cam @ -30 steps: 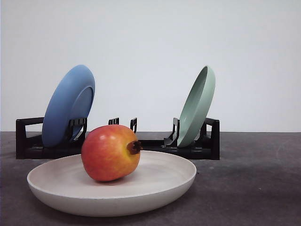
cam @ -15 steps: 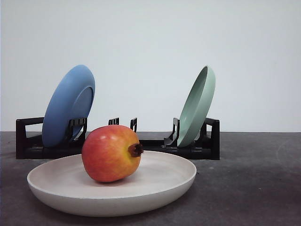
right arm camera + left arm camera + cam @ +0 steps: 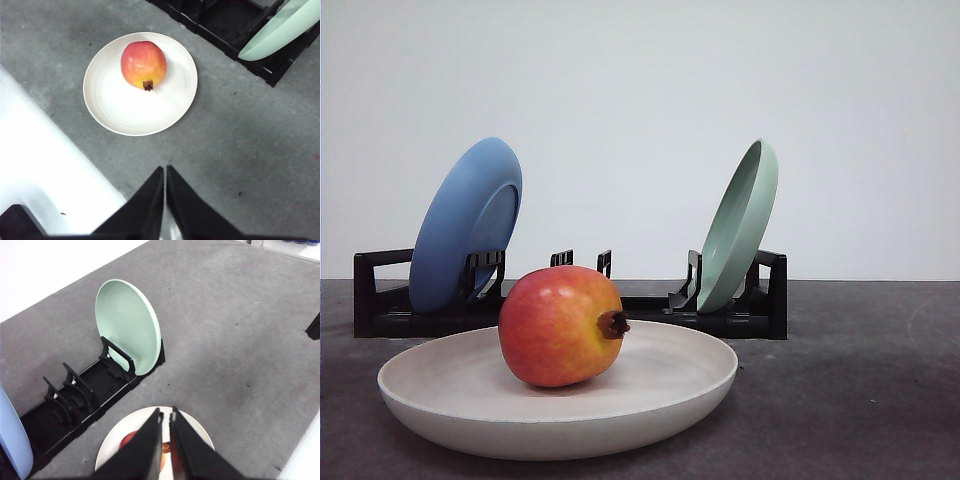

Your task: Place pomegranate in white plate

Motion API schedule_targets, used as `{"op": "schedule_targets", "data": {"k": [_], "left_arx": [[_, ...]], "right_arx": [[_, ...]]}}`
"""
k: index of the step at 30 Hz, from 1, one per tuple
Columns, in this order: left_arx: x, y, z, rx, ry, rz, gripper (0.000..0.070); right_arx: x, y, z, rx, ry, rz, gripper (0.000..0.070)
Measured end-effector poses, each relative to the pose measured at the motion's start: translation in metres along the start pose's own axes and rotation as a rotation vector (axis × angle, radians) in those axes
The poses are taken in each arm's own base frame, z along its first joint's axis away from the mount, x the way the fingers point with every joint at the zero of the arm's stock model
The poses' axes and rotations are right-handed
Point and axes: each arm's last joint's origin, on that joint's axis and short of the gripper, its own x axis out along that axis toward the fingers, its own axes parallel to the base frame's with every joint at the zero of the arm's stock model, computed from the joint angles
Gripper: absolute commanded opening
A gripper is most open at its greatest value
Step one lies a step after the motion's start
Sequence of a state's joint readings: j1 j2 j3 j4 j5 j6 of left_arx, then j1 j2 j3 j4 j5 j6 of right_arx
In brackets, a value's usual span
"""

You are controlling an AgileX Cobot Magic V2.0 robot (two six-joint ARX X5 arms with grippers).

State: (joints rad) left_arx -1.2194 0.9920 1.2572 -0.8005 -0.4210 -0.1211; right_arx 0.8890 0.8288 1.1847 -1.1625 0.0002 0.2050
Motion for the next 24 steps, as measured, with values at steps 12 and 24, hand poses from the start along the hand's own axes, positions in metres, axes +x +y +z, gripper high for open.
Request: {"op": "schedule_targets", "data": {"k": [12, 24], "left_arx": [[0.0, 0.0, 0.0, 0.0, 0.0, 0.0, 0.0], [-0.017, 0.05, 0.019, -0.044, -0.232, 0.177, 0.0]], "right_arx": [[0.0, 0.0, 0.0, 0.0, 0.0, 0.0, 0.0], [0.0, 0.0, 0.0, 0.0, 0.0, 0.0, 0.0]]}}
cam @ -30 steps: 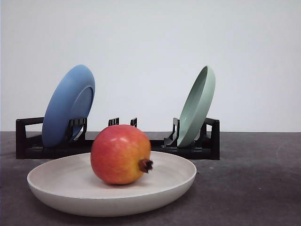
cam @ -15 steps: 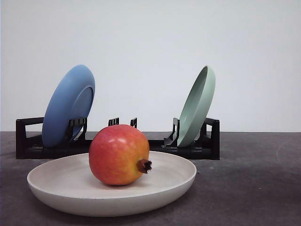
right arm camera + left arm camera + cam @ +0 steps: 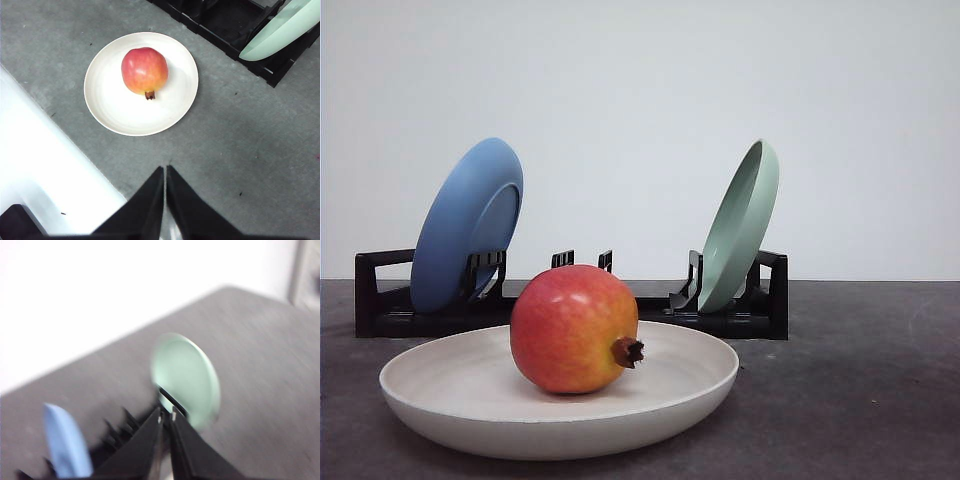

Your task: Place pomegranate in white plate

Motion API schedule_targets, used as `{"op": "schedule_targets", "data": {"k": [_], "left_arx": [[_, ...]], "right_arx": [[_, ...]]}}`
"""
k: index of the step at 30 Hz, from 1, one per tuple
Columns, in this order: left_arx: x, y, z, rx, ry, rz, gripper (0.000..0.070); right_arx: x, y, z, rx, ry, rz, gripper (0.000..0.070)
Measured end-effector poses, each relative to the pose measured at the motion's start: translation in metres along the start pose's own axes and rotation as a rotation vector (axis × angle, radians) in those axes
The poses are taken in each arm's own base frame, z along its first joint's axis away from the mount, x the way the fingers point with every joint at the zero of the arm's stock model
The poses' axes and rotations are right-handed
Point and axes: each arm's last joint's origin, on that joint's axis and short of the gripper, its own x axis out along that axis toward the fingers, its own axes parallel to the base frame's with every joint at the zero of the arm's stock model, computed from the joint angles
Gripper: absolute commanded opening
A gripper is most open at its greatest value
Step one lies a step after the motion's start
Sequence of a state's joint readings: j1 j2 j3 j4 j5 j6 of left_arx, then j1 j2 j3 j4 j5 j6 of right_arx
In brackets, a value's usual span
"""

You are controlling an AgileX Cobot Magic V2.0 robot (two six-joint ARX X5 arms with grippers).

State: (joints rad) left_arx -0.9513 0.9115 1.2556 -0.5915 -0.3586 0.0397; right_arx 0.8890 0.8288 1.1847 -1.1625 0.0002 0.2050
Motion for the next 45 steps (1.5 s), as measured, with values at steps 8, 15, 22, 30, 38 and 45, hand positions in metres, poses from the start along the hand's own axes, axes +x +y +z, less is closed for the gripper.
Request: {"op": "schedule_targets", "data": {"k": [8, 15, 22, 30, 38, 45], "left_arx": [[-0.021, 0.055, -0.017, 0.01, -0.206, 0.148, 0.0], [-0.045, 0.076, -0.073, 0.041, -0.353, 0.461, 0.0], [-0.048, 0.078, -0.137, 0.047, -0.347, 0.633, 0.0], [-0.037, 0.076, -0.2, 0.024, -0.253, 0.697, 0.0], [-0.023, 0.071, -0.248, -0.02, -0.131, 0.675, 0.0], [-0.019, 0.067, -0.272, -0.072, 0.012, 0.647, 0.0]], "right_arx": [[0.0, 0.0, 0.0, 0.0, 0.0, 0.0, 0.0], [0.0, 0.0, 0.0, 0.0, 0.0, 0.0, 0.0], [0.0, 0.0, 0.0, 0.0, 0.0, 0.0, 0.0], [0.0, 0.0, 0.0, 0.0, 0.0, 0.0, 0.0], [0.0, 0.0, 0.0, 0.0, 0.0, 0.0, 0.0], [0.0, 0.0, 0.0, 0.0, 0.0, 0.0, 0.0]]}}
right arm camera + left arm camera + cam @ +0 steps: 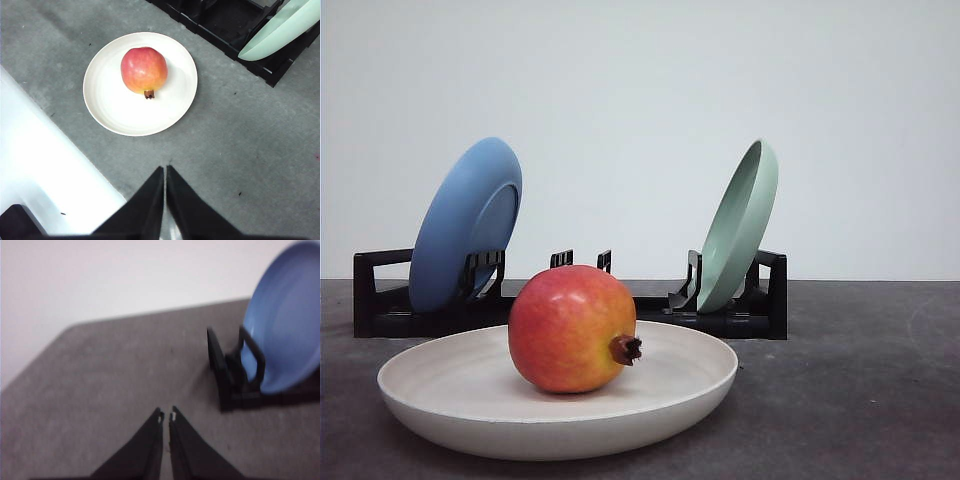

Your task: Place pomegranate in white plate

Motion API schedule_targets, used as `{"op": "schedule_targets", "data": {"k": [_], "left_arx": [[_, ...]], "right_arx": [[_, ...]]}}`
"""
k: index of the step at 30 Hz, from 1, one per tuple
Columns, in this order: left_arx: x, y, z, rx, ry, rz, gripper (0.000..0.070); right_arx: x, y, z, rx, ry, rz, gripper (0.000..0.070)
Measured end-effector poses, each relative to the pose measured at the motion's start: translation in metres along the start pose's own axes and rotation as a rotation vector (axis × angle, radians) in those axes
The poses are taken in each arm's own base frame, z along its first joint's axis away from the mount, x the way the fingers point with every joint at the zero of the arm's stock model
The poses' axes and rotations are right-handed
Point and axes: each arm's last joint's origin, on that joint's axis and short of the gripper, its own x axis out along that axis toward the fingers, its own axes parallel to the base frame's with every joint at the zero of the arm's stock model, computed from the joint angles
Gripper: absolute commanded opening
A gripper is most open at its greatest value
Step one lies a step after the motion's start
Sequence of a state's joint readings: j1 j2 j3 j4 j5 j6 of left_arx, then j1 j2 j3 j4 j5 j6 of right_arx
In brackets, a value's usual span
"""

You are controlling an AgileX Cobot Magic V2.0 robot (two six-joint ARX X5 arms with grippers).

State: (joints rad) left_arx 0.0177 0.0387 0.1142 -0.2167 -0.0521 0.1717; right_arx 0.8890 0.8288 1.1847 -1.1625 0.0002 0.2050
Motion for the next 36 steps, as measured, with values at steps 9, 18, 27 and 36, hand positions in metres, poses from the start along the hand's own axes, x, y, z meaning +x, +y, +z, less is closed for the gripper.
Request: {"op": "schedule_targets", "data": {"k": [9, 18, 27, 36], "left_arx": [[0.004, -0.004, -0.02, -0.015, 0.048, -0.006, 0.0], [0.006, -0.004, -0.023, -0.05, 0.041, -0.004, 0.0], [0.006, -0.004, -0.023, -0.054, 0.041, -0.004, 0.0], [0.006, -0.004, -0.023, -0.054, 0.041, -0.004, 0.0]], "right_arx": [[0.0, 0.0, 0.0, 0.0, 0.0, 0.0, 0.0], [0.0, 0.0, 0.0, 0.0, 0.0, 0.0, 0.0], [0.0, 0.0, 0.0, 0.0, 0.0, 0.0, 0.0], [0.0, 0.0, 0.0, 0.0, 0.0, 0.0, 0.0]]}}
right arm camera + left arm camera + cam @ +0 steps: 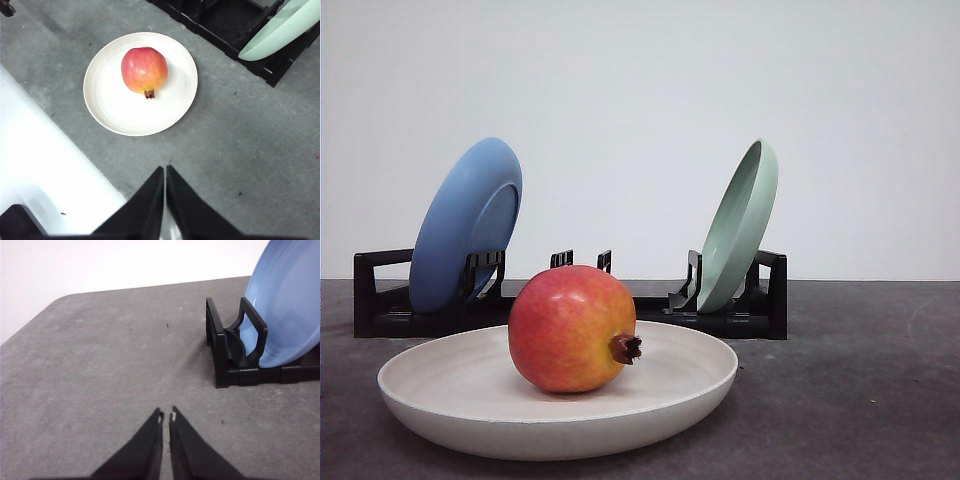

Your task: Place pomegranate in white plate

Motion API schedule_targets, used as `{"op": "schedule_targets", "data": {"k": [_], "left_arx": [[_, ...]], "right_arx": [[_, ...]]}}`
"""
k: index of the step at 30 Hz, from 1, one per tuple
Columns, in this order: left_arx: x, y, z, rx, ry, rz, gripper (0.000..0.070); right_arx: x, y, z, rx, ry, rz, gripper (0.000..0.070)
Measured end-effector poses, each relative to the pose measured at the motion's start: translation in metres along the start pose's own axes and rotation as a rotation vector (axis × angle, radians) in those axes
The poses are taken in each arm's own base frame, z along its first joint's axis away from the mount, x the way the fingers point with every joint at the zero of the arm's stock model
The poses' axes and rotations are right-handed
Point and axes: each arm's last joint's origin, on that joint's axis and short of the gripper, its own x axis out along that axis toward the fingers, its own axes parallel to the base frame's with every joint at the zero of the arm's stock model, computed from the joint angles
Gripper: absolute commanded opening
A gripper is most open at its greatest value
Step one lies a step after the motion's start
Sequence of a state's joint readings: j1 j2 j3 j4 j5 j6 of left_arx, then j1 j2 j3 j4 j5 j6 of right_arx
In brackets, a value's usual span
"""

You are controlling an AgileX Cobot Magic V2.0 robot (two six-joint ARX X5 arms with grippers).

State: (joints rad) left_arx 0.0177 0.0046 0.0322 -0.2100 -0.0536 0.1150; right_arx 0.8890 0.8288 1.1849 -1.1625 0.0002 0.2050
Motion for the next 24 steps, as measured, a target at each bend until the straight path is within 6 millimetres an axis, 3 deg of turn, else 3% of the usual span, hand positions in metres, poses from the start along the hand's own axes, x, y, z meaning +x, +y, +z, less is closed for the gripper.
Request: {"op": "schedule_targets", "data": {"k": [16, 21, 24], "left_arx": [[0.0, 0.0, 0.0, 0.0, 0.0, 0.0, 0.0], [0.0, 0.0, 0.0, 0.0, -0.001, 0.0, 0.0], [0.0, 0.0, 0.0, 0.0, 0.0, 0.0, 0.0]], "right_arx": [[-0.002, -0.002, 0.0, -0.017, -0.018, -0.058, 0.0], [-0.014, -0.011, -0.004, -0.003, -0.082, -0.099, 0.0], [-0.028, -0.021, -0.004, 0.04, -0.206, -0.17, 0.0]]}}
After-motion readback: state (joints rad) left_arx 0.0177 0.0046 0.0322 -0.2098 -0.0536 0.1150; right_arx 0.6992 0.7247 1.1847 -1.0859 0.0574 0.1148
